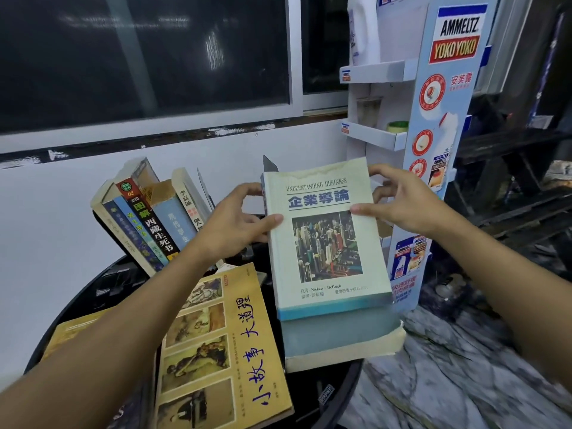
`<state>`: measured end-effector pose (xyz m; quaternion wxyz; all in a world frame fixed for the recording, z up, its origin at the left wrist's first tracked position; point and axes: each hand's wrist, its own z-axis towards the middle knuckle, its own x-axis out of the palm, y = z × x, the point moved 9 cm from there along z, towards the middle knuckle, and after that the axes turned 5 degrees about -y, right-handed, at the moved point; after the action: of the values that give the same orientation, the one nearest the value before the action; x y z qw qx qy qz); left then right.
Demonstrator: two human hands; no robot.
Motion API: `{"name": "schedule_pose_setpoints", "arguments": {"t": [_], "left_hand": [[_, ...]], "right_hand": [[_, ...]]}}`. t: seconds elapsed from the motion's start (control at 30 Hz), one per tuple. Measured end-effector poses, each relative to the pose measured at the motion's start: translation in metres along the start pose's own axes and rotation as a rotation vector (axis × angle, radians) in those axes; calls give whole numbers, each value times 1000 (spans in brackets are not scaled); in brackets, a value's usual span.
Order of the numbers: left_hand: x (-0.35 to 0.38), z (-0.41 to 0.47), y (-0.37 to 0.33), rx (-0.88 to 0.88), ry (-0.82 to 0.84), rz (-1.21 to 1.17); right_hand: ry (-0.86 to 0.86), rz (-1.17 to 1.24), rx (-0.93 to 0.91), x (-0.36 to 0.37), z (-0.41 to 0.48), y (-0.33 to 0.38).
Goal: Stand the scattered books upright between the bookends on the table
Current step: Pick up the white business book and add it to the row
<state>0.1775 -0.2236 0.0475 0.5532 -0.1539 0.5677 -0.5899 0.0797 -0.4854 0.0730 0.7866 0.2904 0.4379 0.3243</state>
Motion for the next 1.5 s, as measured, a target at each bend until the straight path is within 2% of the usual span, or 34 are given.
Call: {"name": "schedule_pose_setpoints", "arguments": {"t": [0.2,0.33,0.57,0.7,0.77,0.87,0.97,1.1,1.5], "left_hand": [[-16,-7,-36,172,-136,110],[-14,-15,-42,218,-164,112],[-7,-21,-44,227,-103,38],[4,-28,-40,234,-58,24],[11,-33,-38,238,-21,4],[17,-41,-36,234,15,-27],[23,-49,-34,242,56,-46],[33,-62,-32,266,82,-39],[62,-79,-40,368,47,20]], "right_hand": [[-118,-7,-113,-15,2,25],[-169,15,-133,-15,0,26],[-185,3,-108,-9,3,19],[-344,-207,-183,-7,0,26],[-379,-232,-264,0,-9,42],[-320,-228,-376,21,-22,76],[-259,-209,-365,39,-30,99],[-284,-244,-347,46,-37,119],[-195,-107,-393,27,-51,122]]}}
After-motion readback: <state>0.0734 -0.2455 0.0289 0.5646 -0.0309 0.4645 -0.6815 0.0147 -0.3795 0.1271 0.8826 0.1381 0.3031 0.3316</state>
